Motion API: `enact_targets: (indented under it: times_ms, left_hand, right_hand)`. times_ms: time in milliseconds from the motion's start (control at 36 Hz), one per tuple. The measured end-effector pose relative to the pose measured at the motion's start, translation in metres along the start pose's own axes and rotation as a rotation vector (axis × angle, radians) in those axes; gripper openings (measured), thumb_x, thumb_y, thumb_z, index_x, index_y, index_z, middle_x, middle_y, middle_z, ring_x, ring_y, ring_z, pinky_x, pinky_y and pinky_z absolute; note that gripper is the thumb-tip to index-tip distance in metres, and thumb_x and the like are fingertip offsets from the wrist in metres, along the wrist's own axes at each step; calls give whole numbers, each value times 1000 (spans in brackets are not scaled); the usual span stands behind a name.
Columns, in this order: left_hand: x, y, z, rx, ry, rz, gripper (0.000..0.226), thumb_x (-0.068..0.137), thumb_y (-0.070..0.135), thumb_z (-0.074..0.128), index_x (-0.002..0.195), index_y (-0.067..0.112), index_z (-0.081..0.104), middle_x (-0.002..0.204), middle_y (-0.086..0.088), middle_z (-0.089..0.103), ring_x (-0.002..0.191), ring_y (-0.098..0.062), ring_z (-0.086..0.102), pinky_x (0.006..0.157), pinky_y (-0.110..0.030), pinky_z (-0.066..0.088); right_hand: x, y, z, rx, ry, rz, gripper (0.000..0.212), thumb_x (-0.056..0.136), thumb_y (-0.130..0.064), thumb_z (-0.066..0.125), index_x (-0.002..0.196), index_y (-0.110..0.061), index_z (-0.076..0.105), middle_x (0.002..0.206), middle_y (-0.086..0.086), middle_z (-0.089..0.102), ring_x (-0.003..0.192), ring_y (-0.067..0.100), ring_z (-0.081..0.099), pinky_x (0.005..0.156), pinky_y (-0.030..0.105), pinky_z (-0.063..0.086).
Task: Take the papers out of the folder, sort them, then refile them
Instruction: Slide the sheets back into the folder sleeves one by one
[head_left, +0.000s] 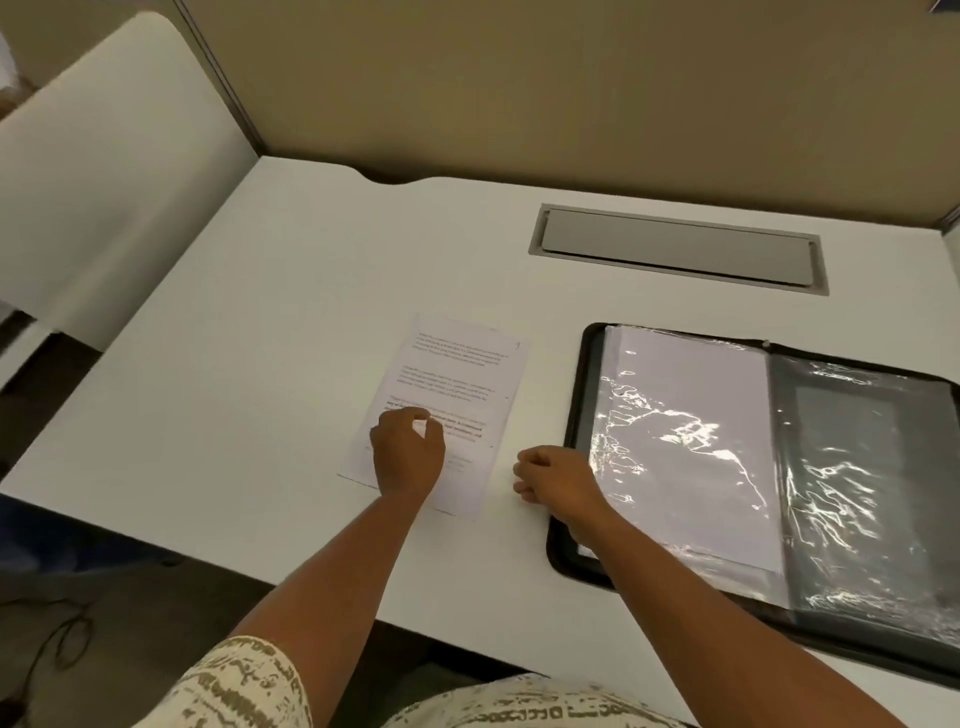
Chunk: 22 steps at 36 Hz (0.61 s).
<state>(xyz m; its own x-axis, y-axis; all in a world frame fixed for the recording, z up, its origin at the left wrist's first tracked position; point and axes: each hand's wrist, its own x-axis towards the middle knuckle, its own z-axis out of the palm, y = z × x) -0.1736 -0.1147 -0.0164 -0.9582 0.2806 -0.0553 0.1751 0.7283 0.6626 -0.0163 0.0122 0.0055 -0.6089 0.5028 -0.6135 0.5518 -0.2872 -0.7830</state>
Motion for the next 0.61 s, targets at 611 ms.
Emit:
enact_targets:
  times_ms: [611]
  left_hand:
    - [80,-46,-40,79,-356,-99,50,94,32,58,140,13,48,137,-10,55,120,-28,56,96,-35,44]
  right_hand:
    - [39,-17,76,-248,356,16,9,93,-20,62,86,-14,63,88,0,67,78,20,62,66,33,51]
